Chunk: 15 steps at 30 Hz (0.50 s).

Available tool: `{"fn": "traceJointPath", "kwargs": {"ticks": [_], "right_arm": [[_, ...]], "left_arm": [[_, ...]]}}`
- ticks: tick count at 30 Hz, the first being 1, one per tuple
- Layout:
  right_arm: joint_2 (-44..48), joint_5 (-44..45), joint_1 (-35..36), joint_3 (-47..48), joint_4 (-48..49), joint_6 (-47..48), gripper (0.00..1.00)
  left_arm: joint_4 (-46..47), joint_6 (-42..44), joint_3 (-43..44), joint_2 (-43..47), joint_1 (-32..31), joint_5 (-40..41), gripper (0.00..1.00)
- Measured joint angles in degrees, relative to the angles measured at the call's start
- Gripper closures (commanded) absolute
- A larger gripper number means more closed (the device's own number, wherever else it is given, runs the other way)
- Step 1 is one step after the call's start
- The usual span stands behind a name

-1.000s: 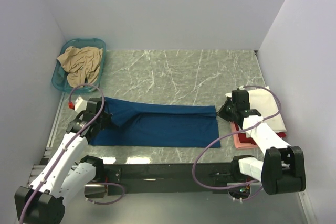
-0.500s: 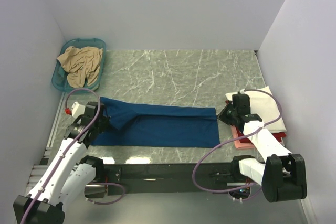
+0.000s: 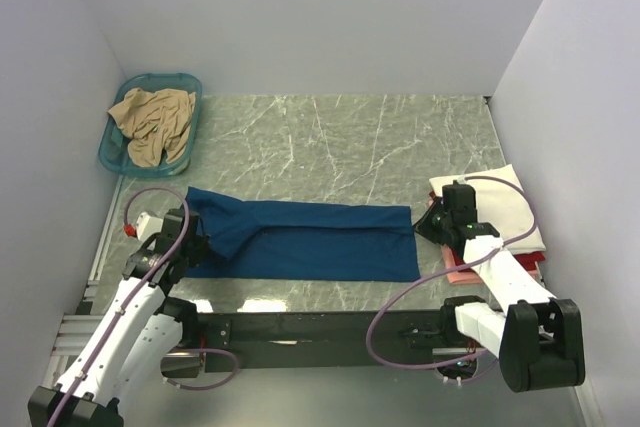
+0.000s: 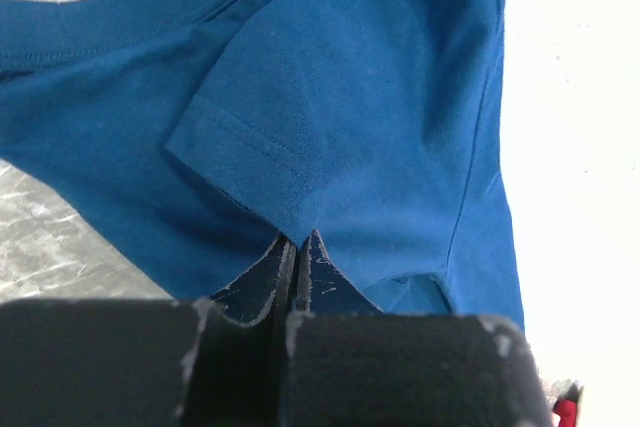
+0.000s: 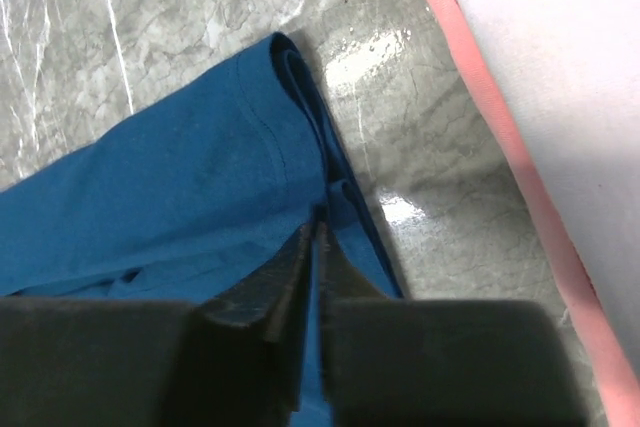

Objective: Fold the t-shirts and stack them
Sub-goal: Fold the tshirt

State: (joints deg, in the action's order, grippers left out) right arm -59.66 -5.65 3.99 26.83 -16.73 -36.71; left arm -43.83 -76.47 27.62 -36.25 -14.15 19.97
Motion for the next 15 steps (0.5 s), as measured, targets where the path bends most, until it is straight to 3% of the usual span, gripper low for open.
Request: {"fn": "traceJointPath", "kwargs": {"ticks": [1,3,15], "right_arm": [[0.26,-0.02,0.00,-0.02,-0.02,0.00,0.70],[1.09,0.00,0.00,-0.24,-0.09,-0.31,0.59],[4.46,-1.33,0.26,-0.28,-1.36,-0.11,0.55]], "left_arm": [[-0.09,-0.35,-0.24,0.17,0.00,-0.13,0.99],[-0.26,-0.83,-0.39,0.33,0.00,-0.39,0.99],[-0.63,-1.31,-1.01,1.68,0.00,-0.68,1.00]]}}
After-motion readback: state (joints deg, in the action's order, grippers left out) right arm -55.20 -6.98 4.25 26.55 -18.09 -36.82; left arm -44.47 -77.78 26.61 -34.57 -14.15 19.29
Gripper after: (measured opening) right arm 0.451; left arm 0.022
